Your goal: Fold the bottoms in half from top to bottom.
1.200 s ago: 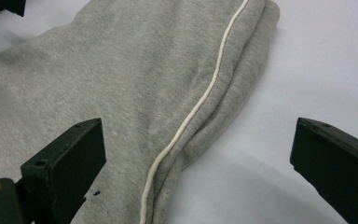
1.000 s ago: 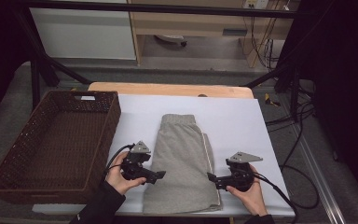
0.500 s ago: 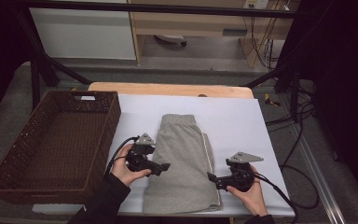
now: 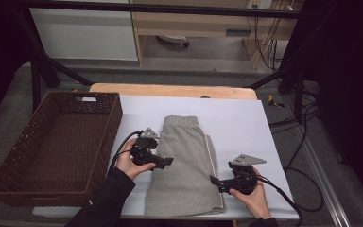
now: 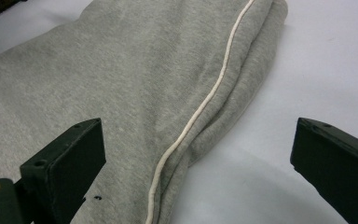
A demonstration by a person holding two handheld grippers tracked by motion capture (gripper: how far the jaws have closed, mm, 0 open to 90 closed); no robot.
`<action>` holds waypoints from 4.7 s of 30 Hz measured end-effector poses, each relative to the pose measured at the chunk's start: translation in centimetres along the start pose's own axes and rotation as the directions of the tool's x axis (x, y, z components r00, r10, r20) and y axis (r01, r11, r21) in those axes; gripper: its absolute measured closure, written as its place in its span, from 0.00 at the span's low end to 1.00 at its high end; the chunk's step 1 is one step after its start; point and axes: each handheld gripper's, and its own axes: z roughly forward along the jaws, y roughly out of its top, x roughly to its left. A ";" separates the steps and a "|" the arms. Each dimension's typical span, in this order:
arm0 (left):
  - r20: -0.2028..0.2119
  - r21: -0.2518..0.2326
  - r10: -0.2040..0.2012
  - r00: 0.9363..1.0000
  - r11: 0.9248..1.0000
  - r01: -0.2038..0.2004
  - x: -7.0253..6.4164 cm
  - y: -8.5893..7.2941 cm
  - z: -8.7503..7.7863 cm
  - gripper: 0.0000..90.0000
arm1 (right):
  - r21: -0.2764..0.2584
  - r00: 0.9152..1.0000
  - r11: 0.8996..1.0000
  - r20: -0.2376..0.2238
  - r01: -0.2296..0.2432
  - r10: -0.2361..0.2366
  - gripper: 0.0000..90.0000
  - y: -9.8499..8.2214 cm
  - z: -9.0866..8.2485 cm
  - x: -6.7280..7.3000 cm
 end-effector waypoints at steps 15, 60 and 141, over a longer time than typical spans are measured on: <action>-0.029 -0.005 -0.020 0.999 1.000 0.020 1.4 2.2 0.6 0.10 | 0.003 1.000 1.000 -0.002 0.011 -0.011 0.04 -0.1 0.0 0.0; -0.167 0.025 -0.092 0.982 0.995 0.097 6.5 4.8 3.4 0.17 | 0.015 1.000 1.000 -0.005 0.011 -0.011 0.04 -0.1 0.1 0.1; -0.135 0.068 -0.068 0.989 0.995 0.077 7.7 3.3 7.4 0.83 | -0.008 1.000 1.000 -0.008 0.002 -0.002 0.03 1.2 0.4 -0.5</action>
